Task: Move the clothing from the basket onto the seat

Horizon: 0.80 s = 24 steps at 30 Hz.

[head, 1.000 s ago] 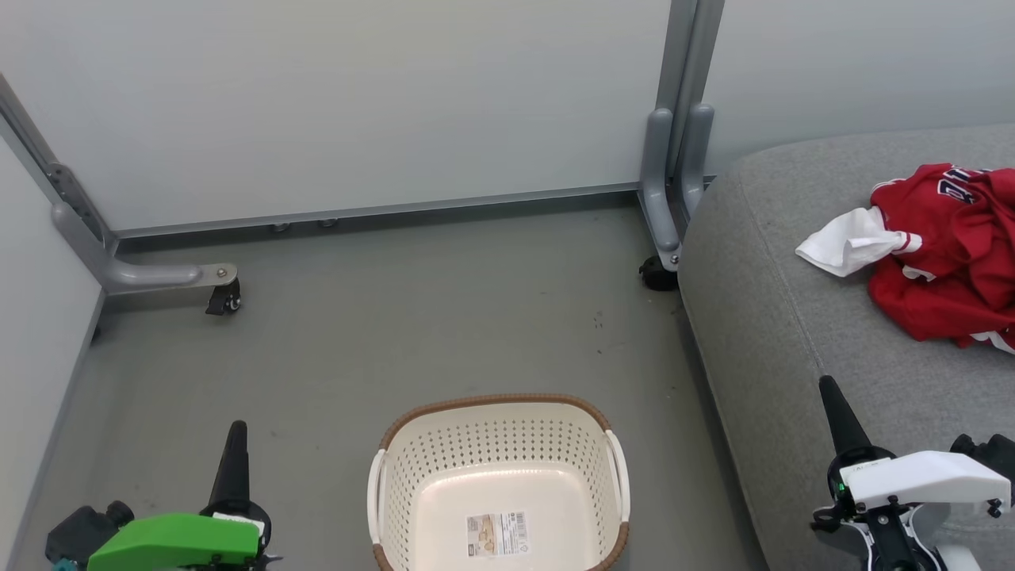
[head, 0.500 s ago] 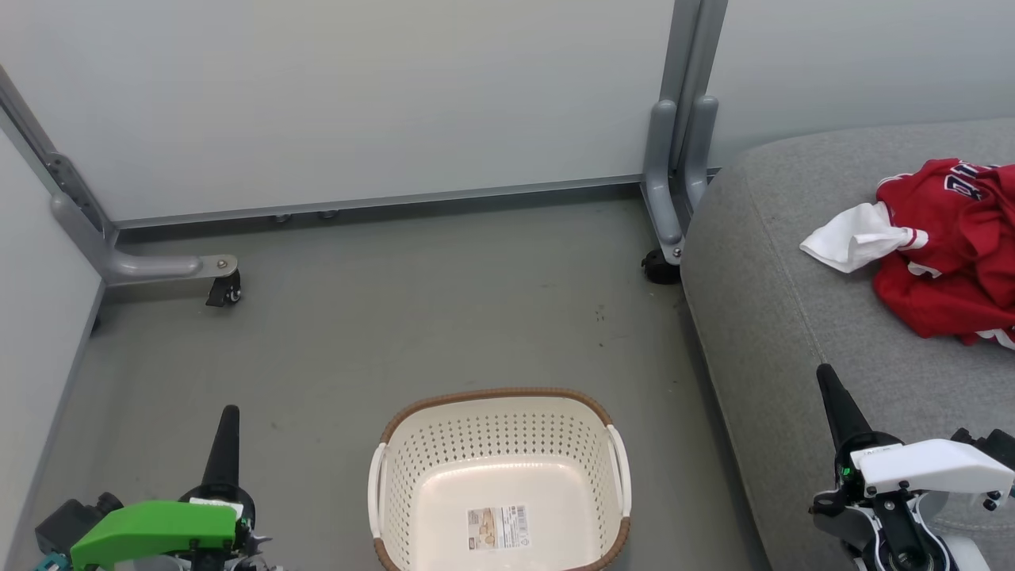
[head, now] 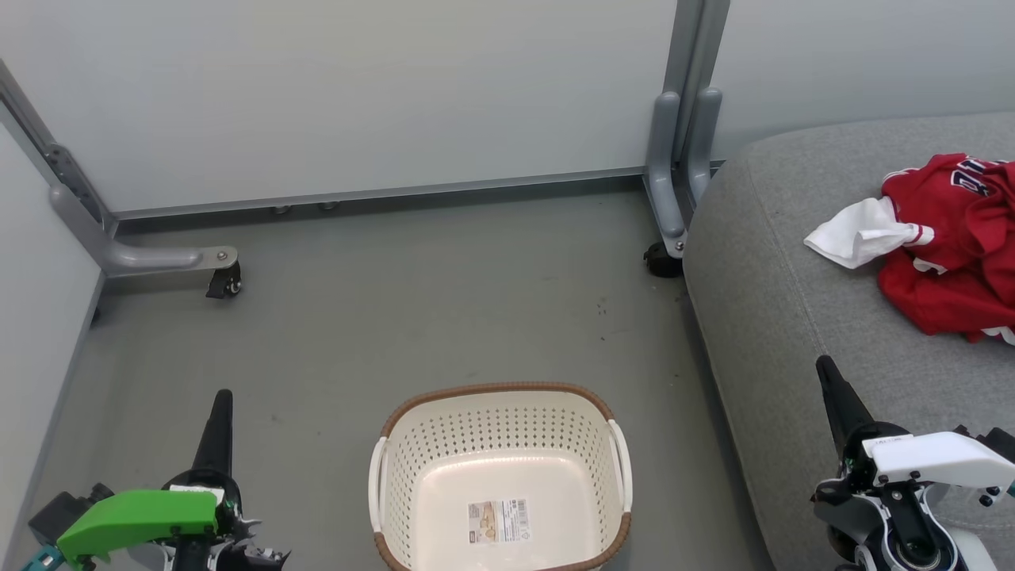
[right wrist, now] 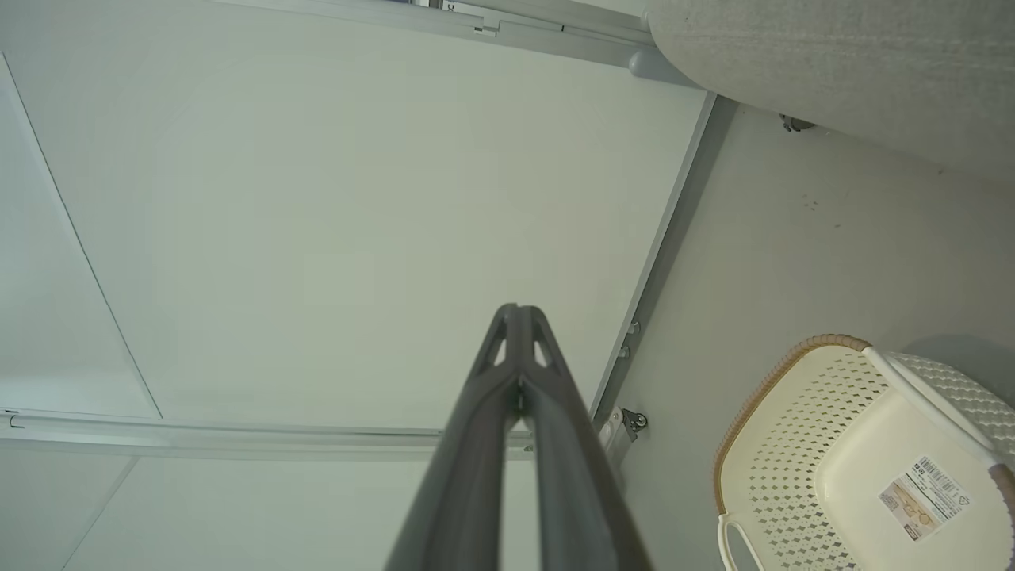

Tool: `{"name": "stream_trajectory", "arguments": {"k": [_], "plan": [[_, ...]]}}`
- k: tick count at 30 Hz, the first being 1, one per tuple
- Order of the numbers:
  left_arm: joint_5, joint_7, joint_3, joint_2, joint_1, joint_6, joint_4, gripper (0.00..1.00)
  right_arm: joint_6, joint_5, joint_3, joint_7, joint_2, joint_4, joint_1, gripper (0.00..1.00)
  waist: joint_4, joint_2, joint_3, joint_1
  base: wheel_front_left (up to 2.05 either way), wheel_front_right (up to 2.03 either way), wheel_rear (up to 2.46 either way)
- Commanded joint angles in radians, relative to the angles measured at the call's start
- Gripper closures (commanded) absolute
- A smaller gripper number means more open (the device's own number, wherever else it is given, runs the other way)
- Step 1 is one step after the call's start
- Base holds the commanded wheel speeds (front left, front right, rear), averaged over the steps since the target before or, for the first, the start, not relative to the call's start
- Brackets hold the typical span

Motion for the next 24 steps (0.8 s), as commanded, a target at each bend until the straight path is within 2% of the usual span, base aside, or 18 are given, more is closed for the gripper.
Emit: {"name": "stream_trajectory", "arguments": {"k": [1, 24], "plan": [[-0.025, 0.005, 0.009, 0.004, -0.026, -0.007, -0.001, 1.0, 0.0, 0.022, -0.005, 0.007, 0.002, 0.001, -0.021, 1.0, 0.001, 0.0, 0.002, 0.0, 0.0, 0.0, 0.0], [-0.172, 0.048, 0.039, -0.002, -0.063, -0.024, 0.017, 1.0, 0.0, 0.16, -0.026, 0.046, 0.013, 0.017, -0.044, 1.0, 0.006, 0.0, 0.022, 0.0, 0.0, 0.0, 0.0]]}}
